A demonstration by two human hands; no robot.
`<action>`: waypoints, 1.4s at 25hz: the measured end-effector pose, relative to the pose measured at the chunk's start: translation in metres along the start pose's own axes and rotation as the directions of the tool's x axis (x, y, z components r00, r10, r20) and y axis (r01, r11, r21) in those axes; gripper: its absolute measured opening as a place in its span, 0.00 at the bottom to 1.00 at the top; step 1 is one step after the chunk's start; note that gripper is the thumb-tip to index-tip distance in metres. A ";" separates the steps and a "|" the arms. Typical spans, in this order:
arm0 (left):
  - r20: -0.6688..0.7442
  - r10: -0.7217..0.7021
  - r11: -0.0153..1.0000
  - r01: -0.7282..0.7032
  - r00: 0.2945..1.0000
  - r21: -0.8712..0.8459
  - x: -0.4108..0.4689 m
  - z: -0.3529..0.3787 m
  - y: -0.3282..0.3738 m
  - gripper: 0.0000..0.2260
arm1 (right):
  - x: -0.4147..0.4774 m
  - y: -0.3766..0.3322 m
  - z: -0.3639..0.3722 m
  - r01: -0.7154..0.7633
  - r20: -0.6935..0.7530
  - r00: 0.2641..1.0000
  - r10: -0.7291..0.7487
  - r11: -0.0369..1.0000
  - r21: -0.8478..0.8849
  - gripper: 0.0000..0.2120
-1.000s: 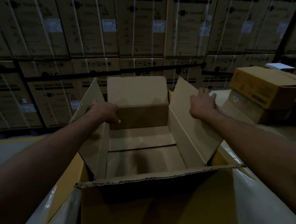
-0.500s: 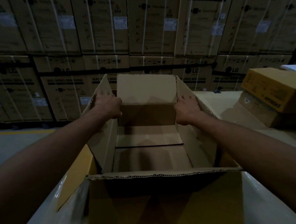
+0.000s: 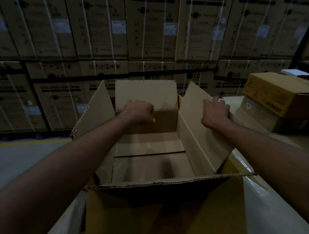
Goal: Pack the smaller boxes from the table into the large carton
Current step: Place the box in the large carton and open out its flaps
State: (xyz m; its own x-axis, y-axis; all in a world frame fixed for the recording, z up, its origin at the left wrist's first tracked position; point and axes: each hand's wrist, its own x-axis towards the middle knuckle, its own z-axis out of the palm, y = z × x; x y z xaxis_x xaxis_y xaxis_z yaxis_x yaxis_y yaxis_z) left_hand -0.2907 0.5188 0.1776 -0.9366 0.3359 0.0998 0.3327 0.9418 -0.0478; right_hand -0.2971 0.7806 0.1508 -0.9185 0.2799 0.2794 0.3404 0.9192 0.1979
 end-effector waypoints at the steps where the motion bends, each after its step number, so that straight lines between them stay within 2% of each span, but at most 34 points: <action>1: 0.009 0.018 1.000 -0.017 1.000 -0.009 0.002 0.000 0.012 0.20 | -0.001 0.004 0.000 0.013 -0.002 1.000 -0.013 0.999 0.042 0.27; 4: 0.076 0.047 0.991 -0.037 0.996 -0.128 0.009 0.002 0.041 0.23 | -0.001 0.011 -0.008 0.029 0.022 0.999 -0.032 0.991 0.133 0.25; 6: 0.133 0.107 0.955 -0.065 0.985 -0.290 0.013 0.004 0.061 0.25 | 0.001 0.014 -0.012 -0.004 0.057 0.998 -0.008 0.979 0.203 0.25; 9: 0.208 0.207 0.897 -0.100 0.956 -0.431 0.010 0.006 0.094 0.32 | 0.004 0.023 -0.009 -0.071 0.077 0.996 0.050 0.953 0.294 0.24; 11: 0.307 0.277 0.878 -0.110 0.910 -0.465 0.004 0.009 0.116 0.36 | 0.005 0.030 -0.003 -0.097 0.092 0.993 0.070 0.939 0.329 0.24; 14: 0.407 0.366 0.902 -0.211 0.837 -0.378 -0.004 0.015 0.140 0.38 | 0.006 0.036 0.000 -0.084 0.097 0.994 0.052 0.930 0.359 0.25; 16: 0.455 0.391 0.908 -0.254 0.800 -0.332 -0.006 0.017 0.147 0.39 | 0.004 0.035 0.002 -0.068 0.103 0.994 0.038 0.950 0.306 0.26; 19: 0.513 0.335 0.940 -0.246 0.790 -0.235 -0.003 0.010 0.134 0.38 | -0.003 0.024 0.007 -0.024 0.110 0.994 0.017 0.998 0.061 0.25; 21: 0.518 0.246 0.968 -0.188 0.819 -0.164 0.005 0.008 0.107 0.37 | -0.006 0.010 0.006 0.103 -0.006 0.995 -0.105 0.988 -0.114 0.23; 23: 0.525 0.144 0.990 -0.121 0.838 -0.078 0.009 0.007 0.077 0.34 | -0.007 -0.009 -0.002 0.292 -0.081 0.947 -0.310 0.940 -0.178 0.23; 25: 0.519 0.060 0.996 -0.087 0.853 0.027 0.009 0.007 0.049 0.30 | -0.011 -0.034 -0.014 0.413 0.026 0.911 -0.412 0.909 -0.063 0.26; 27: 0.480 0.019 0.993 -0.072 0.877 0.091 -0.001 0.005 0.029 0.28 | -0.013 -0.060 -0.020 0.424 0.195 0.873 -0.446 0.894 0.147 0.27; 29: 0.433 0.005 0.996 -0.041 0.901 0.074 -0.009 0.008 0.010 0.30 | -0.014 -0.083 -0.023 0.434 0.288 0.822 -0.491 0.868 0.240 0.24; 31: 0.463 0.013 1.000 -0.007 0.886 -0.016 -0.015 0.017 -0.003 0.30 | -0.014 -0.099 -0.026 0.431 0.339 0.780 -0.525 0.845 0.317 0.16; 33: 0.532 0.035 0.998 0.003 0.846 -0.070 -0.018 0.027 -0.009 0.30 | -0.014 -0.113 -0.023 0.307 0.398 0.754 -0.523 0.816 0.490 0.04; 35: 0.573 0.071 0.996 -0.024 0.817 -0.090 -0.020 0.032 -0.010 0.28 | -0.018 -0.125 -0.014 0.125 0.503 0.711 -0.492 0.792 0.598 0.03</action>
State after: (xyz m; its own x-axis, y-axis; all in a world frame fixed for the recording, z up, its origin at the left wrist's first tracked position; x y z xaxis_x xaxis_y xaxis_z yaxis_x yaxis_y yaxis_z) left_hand -0.2783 0.5023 0.1445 -0.8042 0.3349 -0.4910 0.3633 0.9308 0.0399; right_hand -0.3204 0.6573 0.1345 -0.9214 -0.1139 -0.3716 0.0343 0.9285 -0.3697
